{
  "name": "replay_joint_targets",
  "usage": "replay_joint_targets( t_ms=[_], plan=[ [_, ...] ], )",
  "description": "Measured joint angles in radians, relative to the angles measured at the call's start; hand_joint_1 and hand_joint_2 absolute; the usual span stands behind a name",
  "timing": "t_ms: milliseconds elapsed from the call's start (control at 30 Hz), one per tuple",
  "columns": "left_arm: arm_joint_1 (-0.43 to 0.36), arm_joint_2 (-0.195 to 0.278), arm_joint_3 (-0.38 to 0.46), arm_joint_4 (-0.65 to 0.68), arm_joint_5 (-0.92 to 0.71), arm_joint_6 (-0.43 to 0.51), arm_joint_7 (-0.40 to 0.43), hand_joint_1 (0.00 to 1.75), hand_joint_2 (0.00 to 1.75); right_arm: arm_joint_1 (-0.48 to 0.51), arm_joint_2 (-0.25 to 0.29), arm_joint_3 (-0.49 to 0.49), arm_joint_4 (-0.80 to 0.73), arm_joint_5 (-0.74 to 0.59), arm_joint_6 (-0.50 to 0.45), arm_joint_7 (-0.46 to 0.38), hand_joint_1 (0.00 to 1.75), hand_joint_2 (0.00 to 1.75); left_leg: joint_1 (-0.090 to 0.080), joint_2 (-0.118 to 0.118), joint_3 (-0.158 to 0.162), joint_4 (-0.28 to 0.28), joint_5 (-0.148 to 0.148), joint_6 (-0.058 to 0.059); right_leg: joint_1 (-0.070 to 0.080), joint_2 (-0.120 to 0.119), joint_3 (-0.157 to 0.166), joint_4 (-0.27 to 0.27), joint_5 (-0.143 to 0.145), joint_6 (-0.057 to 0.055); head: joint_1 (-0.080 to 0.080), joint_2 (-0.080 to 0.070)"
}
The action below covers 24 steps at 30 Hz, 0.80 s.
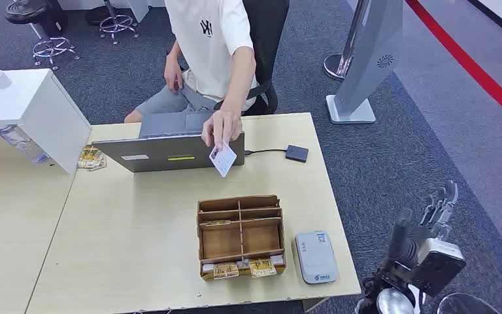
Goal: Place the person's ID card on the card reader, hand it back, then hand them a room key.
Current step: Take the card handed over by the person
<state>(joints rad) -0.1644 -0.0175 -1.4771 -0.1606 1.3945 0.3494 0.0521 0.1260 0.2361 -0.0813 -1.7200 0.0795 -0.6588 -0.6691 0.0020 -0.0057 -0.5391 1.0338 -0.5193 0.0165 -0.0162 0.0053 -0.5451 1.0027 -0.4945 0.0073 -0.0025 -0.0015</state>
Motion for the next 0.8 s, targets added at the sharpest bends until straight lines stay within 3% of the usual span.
replay_joint_targets(
  t_ms=[300,467,800],
  plan=[
    [0.0,0.0,-0.017,0.0,0.005,0.007,-0.001,0.0,0.0,0.008,0.0,0.188,-0.098,0.183,-0.015,-0.004,0.0,1.75,0.0,0.0,0.0,0.0,0.0,0.0,0.0,0.0,0.0,0.0,0.0,0.0,0.0,0.0],
    [-0.004,0.0,-0.032,0.002,0.005,0.007,0.008,0.0,0.0,0.006,0.002,0.274,-0.109,0.373,-0.022,-0.005,0.0,1.75,0.0,0.0,0.0,0.0,0.0,0.0,0.0,0.0,0.0,0.0,0.0,0.0,0.0,0.0],
    [-0.016,0.0,-0.047,0.008,-0.025,0.003,0.036,0.0,0.0,-0.044,0.02,0.307,-0.068,0.756,-0.029,-0.015,0.0,1.75,0.0,0.0,0.0,0.0,0.0,0.0,0.0,0.0,0.0,0.0,0.0,0.0,0.0,0.0]
  ],
)
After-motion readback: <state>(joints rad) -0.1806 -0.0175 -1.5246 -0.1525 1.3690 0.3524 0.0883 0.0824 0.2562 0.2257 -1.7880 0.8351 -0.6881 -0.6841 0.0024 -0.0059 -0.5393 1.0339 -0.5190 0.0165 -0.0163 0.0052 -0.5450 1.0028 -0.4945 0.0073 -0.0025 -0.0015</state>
